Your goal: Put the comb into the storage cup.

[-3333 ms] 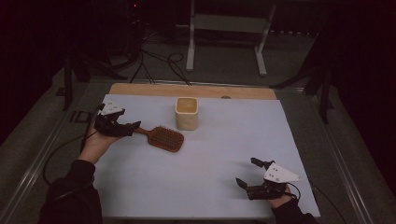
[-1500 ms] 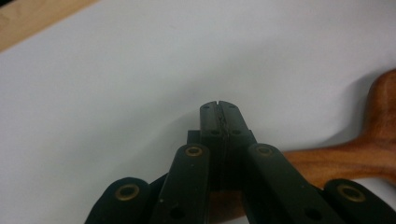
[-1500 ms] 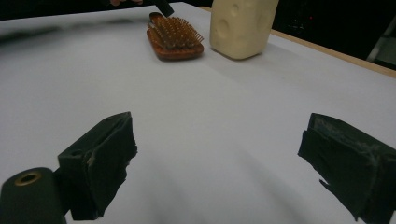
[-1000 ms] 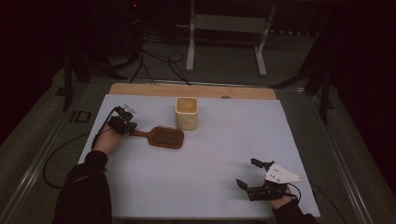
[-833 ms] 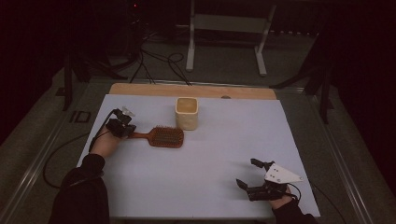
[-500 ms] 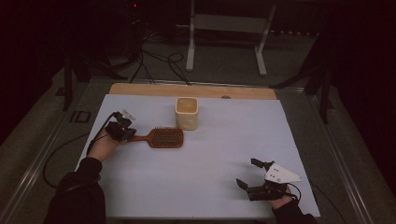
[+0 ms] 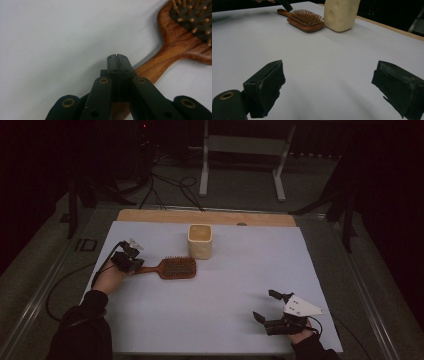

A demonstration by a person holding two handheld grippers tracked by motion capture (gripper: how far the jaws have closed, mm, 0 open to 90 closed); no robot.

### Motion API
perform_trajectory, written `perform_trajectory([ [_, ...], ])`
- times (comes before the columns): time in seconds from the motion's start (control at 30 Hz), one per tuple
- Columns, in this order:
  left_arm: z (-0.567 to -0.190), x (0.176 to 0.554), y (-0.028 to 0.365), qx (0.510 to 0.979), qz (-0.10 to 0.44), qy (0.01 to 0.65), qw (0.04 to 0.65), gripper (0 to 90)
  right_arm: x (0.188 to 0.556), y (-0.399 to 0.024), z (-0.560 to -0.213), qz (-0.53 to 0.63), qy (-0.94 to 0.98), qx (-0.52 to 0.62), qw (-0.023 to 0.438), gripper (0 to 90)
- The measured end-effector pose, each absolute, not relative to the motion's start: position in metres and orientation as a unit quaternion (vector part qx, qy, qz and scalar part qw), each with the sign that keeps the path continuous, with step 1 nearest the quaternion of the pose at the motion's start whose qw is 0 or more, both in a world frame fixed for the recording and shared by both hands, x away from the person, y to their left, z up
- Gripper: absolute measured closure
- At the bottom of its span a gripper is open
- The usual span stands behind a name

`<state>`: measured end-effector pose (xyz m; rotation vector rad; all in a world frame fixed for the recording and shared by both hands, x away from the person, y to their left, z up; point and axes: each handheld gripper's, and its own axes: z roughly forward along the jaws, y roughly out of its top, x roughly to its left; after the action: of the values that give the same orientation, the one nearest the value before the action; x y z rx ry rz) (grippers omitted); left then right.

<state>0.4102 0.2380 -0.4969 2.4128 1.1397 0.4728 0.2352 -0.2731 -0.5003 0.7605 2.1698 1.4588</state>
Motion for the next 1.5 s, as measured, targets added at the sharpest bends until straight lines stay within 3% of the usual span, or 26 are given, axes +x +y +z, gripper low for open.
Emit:
perform_trajectory([
  [0.83, -0.502, 0.355, 0.229, 0.879, 0.126, 0.408, 0.214, 90.0, 0.235, -0.273, -0.500, 0.522, 0.780, 0.273, 0.210, 8.9],
  [1.5, -0.494, 0.339, 0.219, 0.878, 0.115, 0.415, 0.209, 90.0, 0.235, -0.272, -0.500, 0.522, 0.781, 0.273, 0.208, 8.9],
])
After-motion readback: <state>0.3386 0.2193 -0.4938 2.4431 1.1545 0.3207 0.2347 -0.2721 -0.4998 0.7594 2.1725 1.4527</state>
